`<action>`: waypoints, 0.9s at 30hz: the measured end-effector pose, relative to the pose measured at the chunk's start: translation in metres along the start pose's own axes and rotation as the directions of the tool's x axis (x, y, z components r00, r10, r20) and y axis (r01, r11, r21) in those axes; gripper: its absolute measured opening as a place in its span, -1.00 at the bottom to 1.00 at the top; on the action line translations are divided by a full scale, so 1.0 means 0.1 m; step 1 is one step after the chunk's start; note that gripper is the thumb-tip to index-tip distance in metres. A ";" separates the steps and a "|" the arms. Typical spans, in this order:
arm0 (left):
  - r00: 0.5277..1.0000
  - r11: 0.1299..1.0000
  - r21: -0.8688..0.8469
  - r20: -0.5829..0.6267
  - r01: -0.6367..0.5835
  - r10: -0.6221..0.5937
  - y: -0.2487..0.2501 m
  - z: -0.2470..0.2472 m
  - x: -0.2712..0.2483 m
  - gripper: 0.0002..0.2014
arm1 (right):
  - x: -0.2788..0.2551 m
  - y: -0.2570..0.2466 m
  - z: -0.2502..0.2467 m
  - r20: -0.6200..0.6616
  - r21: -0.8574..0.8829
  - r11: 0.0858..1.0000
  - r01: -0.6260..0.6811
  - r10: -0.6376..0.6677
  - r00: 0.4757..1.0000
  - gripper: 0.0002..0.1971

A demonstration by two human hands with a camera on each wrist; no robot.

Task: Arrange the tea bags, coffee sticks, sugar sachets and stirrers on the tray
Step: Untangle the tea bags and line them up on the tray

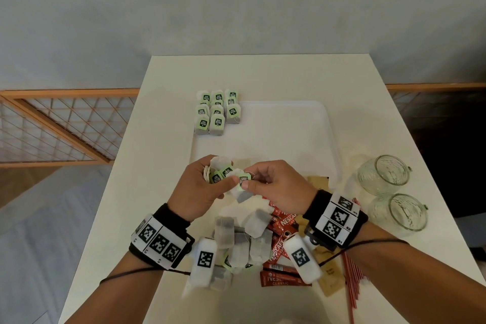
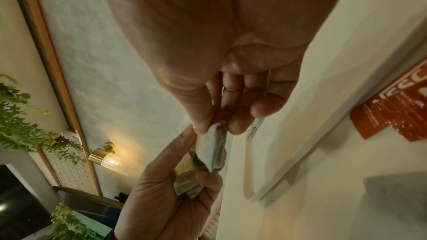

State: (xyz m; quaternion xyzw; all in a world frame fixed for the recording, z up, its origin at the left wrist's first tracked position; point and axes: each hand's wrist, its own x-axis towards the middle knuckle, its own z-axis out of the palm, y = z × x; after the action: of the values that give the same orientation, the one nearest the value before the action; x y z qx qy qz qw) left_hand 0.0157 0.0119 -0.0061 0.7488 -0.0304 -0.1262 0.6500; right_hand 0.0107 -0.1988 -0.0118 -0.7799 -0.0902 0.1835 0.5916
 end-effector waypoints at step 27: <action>0.976 0.975 -0.171 -0.143 0.140 -0.165 -0.06 -0.25 0.22 -0.82 | 0.56 0.05 -0.29 -0.172 -0.060 0.994 -0.091 0.080 0.982 -0.85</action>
State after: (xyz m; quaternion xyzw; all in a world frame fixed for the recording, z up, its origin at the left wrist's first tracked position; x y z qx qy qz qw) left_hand 0.0423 0.0324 -0.0118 0.7020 0.0889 -0.1187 0.6966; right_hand 0.0728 -0.2055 -0.0198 -0.8154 -0.0121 0.1386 0.5619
